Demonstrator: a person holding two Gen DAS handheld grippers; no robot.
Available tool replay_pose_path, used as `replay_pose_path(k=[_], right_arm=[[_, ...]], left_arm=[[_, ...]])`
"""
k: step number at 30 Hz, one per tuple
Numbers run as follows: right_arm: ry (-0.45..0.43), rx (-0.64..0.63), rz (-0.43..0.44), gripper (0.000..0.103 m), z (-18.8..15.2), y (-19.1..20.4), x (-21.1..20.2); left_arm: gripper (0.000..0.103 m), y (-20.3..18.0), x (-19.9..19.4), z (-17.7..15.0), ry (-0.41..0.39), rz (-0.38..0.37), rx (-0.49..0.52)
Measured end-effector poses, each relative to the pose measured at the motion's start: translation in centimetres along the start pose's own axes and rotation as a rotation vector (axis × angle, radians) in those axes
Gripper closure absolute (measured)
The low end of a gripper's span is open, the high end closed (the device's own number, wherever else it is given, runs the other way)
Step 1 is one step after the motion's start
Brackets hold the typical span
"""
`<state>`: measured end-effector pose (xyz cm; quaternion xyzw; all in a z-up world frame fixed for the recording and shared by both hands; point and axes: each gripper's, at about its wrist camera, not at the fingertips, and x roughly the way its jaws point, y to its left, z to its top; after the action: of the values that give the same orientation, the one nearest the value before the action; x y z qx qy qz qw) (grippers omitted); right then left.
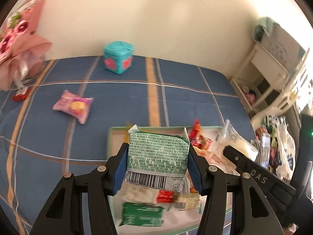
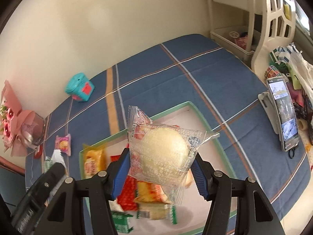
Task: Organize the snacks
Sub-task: 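Carry the green packet with the left tool while the right tool carries the bun over the tray, then open the left tool over the tray while the right tool releases the bun bag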
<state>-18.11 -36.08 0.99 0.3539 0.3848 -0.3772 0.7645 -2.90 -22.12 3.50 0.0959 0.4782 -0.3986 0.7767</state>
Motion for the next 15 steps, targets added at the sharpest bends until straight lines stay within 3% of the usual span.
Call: replay_pose_path(k=[7, 15], right_arm=[[-0.032, 0.02, -0.031, 0.04, 0.8, -2.0, 1.9], [-0.018, 0.015, -0.038, 0.04, 0.7, -2.5, 4.7]], left_arm=[[0.045, -2.8, 2.7, 0.2, 0.01, 0.008, 0.092], [0.045, -3.0, 5.5, 0.5, 0.005, 0.0, 0.101]])
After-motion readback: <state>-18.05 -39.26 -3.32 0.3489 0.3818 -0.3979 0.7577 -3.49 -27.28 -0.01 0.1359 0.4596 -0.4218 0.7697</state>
